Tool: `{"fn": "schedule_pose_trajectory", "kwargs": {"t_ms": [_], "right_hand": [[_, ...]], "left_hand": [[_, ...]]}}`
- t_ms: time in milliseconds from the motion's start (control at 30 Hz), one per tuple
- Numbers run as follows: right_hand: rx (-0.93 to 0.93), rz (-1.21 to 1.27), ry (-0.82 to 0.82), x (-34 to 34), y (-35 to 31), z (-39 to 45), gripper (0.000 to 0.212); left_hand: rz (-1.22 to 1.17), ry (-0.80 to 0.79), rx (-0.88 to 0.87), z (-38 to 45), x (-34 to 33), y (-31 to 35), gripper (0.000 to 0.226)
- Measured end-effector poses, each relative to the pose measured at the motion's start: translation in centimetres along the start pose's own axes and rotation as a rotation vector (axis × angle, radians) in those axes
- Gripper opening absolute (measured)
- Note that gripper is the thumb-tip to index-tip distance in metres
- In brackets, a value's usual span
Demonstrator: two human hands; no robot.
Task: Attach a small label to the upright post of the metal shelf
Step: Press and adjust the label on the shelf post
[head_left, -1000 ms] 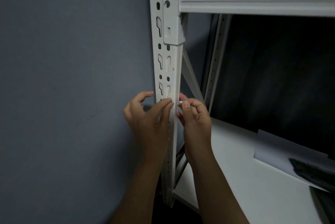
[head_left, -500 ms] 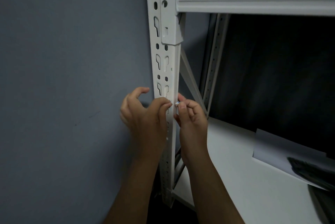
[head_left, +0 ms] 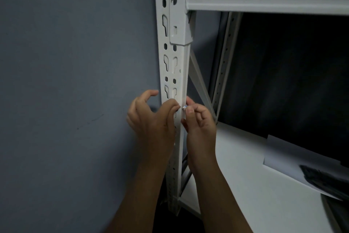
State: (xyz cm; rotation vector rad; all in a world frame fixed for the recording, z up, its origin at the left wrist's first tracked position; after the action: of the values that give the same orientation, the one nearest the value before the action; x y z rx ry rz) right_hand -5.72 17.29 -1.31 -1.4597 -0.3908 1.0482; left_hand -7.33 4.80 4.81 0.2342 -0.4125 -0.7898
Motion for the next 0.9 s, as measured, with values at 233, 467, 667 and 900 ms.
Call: {"fn": "schedule_pose_trajectory", "kwargs": {"t_ms": [233, 467, 667, 900], "right_hand": [[0.003, -0.006, 0.009, 0.1, -0.2, 0.0, 0.011], [-0.009, 0.008, 0.011, 0.1, -0.2, -0.2, 0.011], [-0.009, 0.000, 0.012, 0.0, 0.0, -0.1, 0.011], [-0.024, 0.037, 0.023, -0.1, -0.1, -0.3, 0.011]], "left_hand": [[0.010, 0.029, -0.006, -0.5, -0.1, -0.3, 0.018], [-0.001, 0.094, -0.050, -0.5, 0.6, 0.0, 0.018], [0.034, 0.075, -0.026, -0.9, 0.0, -0.1, 0.009], [0.056, 0.050, 0.039, -0.9, 0.1, -0.5, 0.022]]}}
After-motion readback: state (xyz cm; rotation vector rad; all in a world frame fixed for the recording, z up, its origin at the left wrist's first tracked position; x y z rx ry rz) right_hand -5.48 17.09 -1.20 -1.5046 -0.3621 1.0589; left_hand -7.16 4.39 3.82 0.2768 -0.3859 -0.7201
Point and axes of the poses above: each hand's wrist, its own z-axis towards the middle knuckle, its own x-axis out of the back of the hand, y = z × x, the point moved 9 cm from there along z, towards the middle knuckle, and after that the axes turned 2 degrees about -x, right-handed, at the moved point
